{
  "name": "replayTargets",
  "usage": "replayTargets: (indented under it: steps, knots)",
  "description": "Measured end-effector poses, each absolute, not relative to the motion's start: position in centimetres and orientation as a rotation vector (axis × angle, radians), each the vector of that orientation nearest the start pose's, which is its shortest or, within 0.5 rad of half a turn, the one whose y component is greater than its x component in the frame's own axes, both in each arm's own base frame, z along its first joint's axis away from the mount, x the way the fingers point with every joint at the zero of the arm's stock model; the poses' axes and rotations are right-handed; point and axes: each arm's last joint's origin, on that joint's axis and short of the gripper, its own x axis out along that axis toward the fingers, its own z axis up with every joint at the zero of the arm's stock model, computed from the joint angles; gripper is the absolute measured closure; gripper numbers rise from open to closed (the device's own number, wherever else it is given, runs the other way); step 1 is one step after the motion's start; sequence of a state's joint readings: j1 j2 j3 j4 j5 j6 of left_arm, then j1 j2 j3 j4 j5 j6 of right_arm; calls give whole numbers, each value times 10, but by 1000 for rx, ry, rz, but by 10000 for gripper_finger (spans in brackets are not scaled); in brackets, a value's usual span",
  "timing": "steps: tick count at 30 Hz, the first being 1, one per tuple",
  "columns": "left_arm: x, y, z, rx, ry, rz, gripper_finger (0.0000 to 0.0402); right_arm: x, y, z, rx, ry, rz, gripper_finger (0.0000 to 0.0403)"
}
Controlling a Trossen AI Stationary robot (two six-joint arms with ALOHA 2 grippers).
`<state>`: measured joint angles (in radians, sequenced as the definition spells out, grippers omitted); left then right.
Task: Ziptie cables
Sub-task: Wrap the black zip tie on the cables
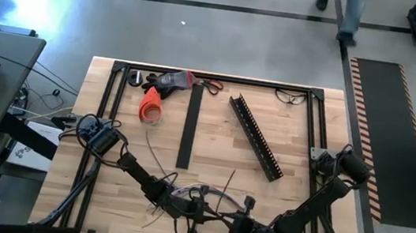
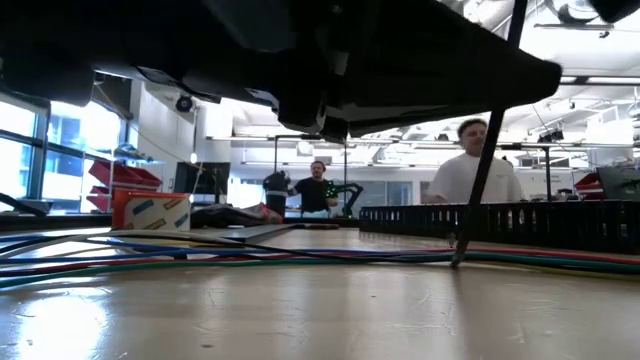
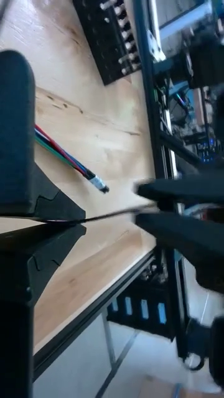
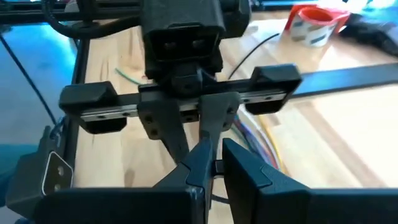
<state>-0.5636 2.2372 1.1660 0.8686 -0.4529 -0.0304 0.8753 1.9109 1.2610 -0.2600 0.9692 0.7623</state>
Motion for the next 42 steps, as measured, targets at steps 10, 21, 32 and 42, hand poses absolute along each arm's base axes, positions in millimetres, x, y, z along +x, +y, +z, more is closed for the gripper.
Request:
replayTargets:
  steps: [10,21,32,42]
  knots:
    - [384,-224,107,-59,166,-47,401,261,289,195,62,427,-287,373]
    - [384,-224,108,-52,161,-45,401,262,288,198,63,398,-302,373]
    - [385,-224,108,-37,160,-44,401,275,275,193,134,507,-280,402]
    - [384,-224,108,-36,160,-44,401,269,280,192,105,515,-253,403]
